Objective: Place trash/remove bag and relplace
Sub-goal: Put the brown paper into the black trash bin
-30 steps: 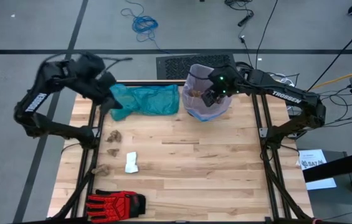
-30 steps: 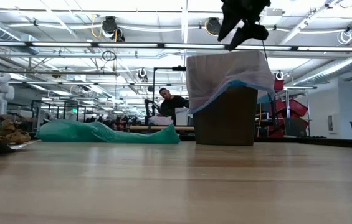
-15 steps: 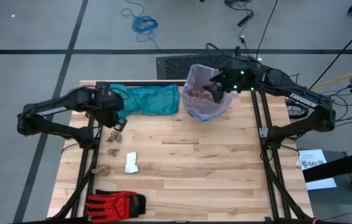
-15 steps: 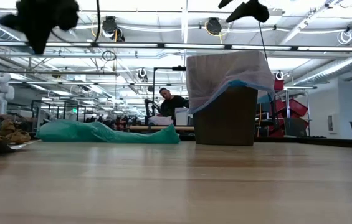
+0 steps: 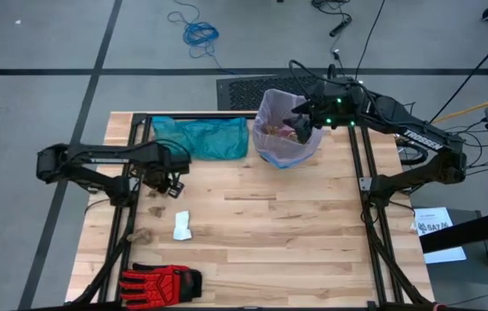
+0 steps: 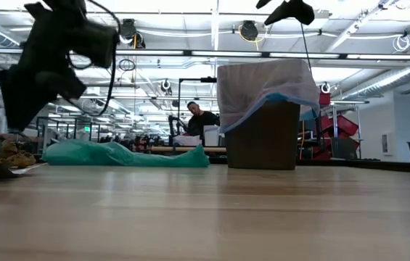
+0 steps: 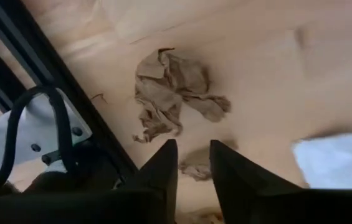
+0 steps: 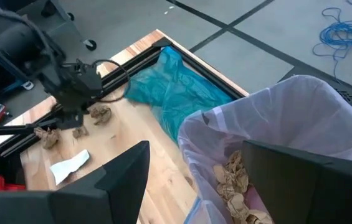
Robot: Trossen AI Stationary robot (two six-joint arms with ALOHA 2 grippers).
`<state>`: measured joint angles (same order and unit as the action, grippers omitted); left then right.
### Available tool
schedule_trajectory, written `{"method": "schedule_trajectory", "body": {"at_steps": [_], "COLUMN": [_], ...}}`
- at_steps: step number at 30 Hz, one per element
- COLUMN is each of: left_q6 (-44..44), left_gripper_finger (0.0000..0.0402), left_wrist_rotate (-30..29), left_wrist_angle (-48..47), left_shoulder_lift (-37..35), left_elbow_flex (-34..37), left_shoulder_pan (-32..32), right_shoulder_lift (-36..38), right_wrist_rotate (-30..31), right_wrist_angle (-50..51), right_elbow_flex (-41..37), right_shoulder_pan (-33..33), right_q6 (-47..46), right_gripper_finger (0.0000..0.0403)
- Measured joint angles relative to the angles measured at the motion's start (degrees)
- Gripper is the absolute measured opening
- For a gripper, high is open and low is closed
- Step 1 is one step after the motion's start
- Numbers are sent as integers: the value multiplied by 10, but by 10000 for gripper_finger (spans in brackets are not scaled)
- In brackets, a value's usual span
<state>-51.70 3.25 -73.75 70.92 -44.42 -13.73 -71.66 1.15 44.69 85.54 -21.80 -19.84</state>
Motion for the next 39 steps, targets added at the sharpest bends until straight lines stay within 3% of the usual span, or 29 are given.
{"method": "schedule_trajectory", "body": {"at_steps": [6,12,15,20,22,30,39], "left_q6": [0,1,1,35,50,64,57], "left_gripper_finger": [133,135,112,16,9,11,82], "left_wrist_rotate": [-15,-6,19,45,47,-72,-121], "left_wrist_angle": [57,163,199,249,265,39,-76], "left_shoulder_lift": [43,78,84,70,59,52,53], "left_elbow_flex": [49,103,107,76,43,-90,-103], "left_shoulder_pan": [-1,-2,-2,0,0,-22,-79], "right_shoulder_lift": [0,0,0,0,0,0,0], "right_wrist_rotate": [0,0,0,-1,-5,-17,-32], "right_wrist_angle": [-4,-4,-4,-7,-11,-19,-25], "right_elbow_flex": [0,0,0,0,0,0,0], "right_shoulder_pan": [0,0,1,1,2,2,2], "right_q6": [0,-11,-18,-25,-26,-30,-30], "right_gripper_finger": [249,249,249,249,249,249,249]}}
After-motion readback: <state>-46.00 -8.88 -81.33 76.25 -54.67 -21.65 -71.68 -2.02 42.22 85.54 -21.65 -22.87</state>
